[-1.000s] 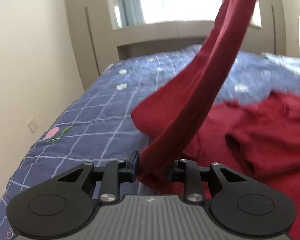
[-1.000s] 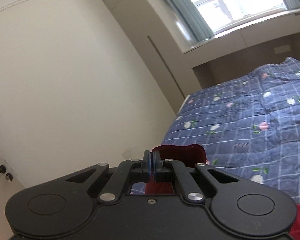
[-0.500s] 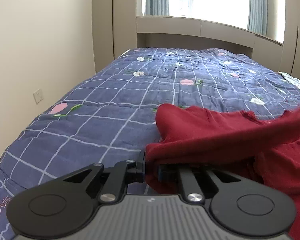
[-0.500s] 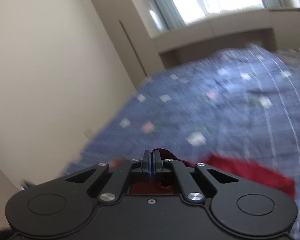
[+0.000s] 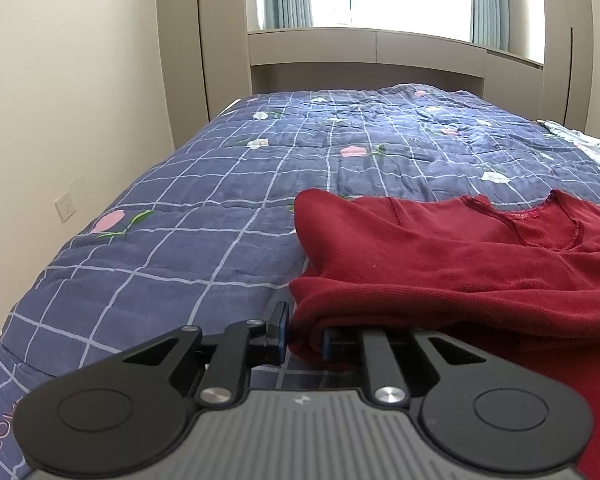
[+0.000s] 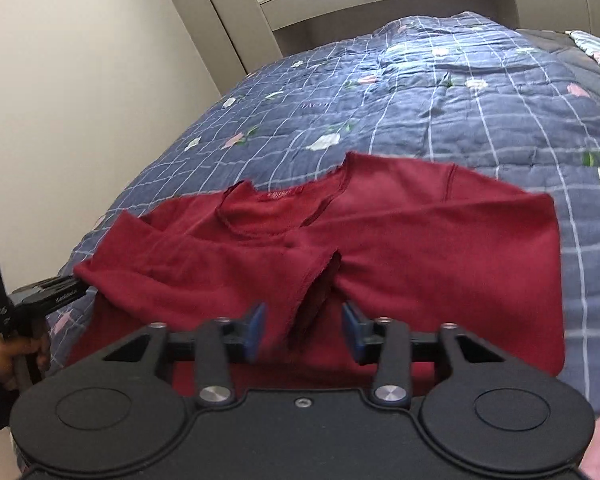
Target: Fold small clothes
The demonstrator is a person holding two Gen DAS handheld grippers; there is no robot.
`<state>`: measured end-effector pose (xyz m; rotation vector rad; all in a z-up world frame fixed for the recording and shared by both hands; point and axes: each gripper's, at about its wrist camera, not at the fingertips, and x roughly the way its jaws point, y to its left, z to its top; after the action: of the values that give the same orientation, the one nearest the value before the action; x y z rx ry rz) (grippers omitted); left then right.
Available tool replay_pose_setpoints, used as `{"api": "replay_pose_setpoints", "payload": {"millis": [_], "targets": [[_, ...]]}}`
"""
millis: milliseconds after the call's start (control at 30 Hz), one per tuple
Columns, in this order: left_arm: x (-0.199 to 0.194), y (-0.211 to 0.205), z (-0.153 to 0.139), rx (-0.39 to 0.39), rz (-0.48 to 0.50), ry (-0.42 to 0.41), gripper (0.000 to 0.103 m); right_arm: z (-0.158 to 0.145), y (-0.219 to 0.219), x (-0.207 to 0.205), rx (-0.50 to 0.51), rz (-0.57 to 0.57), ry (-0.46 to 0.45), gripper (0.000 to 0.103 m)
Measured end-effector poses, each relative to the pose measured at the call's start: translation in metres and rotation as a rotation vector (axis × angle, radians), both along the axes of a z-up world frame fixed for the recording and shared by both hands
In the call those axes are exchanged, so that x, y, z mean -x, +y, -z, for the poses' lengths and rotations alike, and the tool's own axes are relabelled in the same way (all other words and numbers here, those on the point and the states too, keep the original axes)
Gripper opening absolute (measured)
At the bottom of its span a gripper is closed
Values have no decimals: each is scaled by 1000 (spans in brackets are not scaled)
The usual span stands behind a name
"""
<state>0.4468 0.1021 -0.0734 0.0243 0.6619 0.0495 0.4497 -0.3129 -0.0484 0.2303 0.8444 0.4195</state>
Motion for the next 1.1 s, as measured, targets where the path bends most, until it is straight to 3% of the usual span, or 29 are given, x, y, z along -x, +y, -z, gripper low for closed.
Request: {"api": "replay_pose_setpoints", "payload": {"millis": [100,133,167,200,400,567,667,700,733,767,800,833,1000,1100], "targets": [[0,1,0,6,-6,-2,18,0,3,-17,-7,14,-8,45],[1,2,1,7,-8,-3,18,3,6,-26,-7,16,6,34],[1,1,1,4,-9,-5,17,8,10,-33,1,15,34,9],[1,1,1,2,-9,-6,16,9,13,-38,12,10,46,6],[8,-5,2,-20,22,-27,13,-15,26,-45,128,16,-104,5],[13,-10,5,-48,67,-38,13,-7,27,-54,193,12,-56,6],[16,-4,2,-8,81,-30,21,3,27,-53,191,12,1,17],[17,-1,1,0,80,-25,33,1,27,-51,181,24,-3,23],[20,2,-1,8,78,-22,50,-2,26,-49,171,28,-11,36],[25,6,-4,21,84,-23,61,-7,27,-47,167,26,-27,52],[29,9,-7,33,95,-20,76,-13,28,-45,166,17,-53,61],[34,11,-10,42,105,-17,81,-19,31,-44,166,4,-75,74],[63,20,-23,63,166,-30,101,-36,74,-62,130,-133,-119,87],[67,30,-30,144,145,-42,103,-33,121,-79,113,-255,-133,88]]}}
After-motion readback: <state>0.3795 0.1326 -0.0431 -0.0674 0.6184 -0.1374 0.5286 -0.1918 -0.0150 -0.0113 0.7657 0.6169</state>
